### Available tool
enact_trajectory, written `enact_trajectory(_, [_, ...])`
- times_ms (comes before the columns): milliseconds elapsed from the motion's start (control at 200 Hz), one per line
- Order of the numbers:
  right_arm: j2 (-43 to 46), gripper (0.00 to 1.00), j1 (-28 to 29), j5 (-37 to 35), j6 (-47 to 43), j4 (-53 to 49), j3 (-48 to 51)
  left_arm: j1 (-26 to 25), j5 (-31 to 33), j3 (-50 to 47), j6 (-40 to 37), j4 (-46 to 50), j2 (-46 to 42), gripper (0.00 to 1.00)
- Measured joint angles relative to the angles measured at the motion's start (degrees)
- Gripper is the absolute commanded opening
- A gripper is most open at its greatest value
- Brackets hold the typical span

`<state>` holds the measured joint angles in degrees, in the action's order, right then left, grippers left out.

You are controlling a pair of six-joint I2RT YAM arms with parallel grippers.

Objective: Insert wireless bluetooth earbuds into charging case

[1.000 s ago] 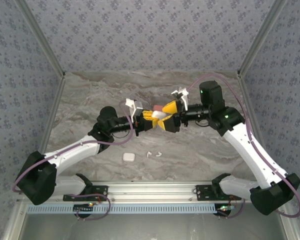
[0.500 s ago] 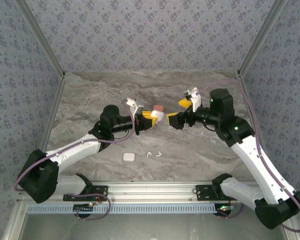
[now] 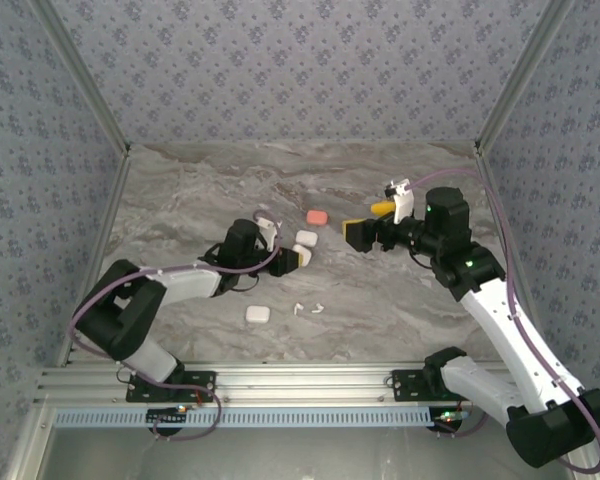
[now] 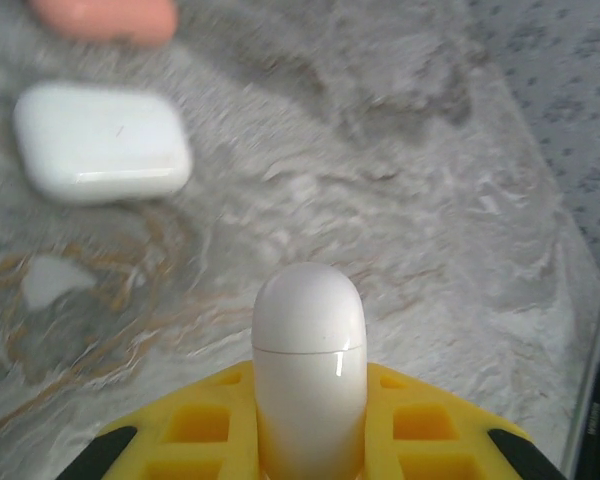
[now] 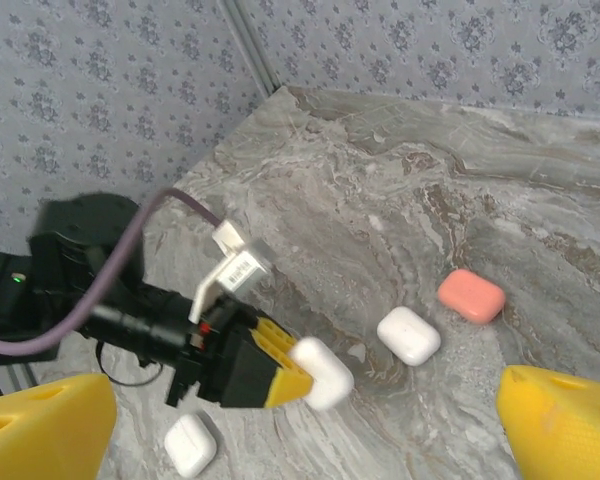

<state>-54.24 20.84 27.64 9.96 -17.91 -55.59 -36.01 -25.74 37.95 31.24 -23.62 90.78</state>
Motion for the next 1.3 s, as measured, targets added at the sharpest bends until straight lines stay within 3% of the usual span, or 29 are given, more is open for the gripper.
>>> enact_trajectory(110, [-0.22, 1.0, 0.0, 0.2, 0.28, 0.59, 0.0, 0.02, 0.66, 0.0, 2.82, -1.53, 3.72, 0.0])
enact_trajectory(230, [-0.22, 1.0, 0.0, 0.17, 0.39, 0.61, 0.0, 0.02, 0.85, 0.0, 4.94, -3.43, 6.67, 0.07])
enact_trajectory(320, [0.04, 1.0, 0.0, 0.17, 0.42, 0.87, 0.24, 0.02, 1.4, 0.0, 5.57, -3.43, 7.69, 0.18])
enact_trajectory(775, [2.64, 1.0, 2.38, -1.14, -1.05, 1.4, 2.38, 0.76, 2.38, 0.24, 6.73, -4.02, 8.76, 0.56])
enact_trajectory(1064, [1.2, 1.0, 16.04, -12.17, -3.41, 1.4, 5.86, 3.34, 6.16, 0.24, 3.78, 2.73, 1.25, 0.72])
enact_trajectory(1299, [-11.13, 1.0, 27.17, -21.73, -4.42, -0.13, 5.4, 12.33, 6.49, 0.22, 1.46, 7.67, -14.75, 0.94])
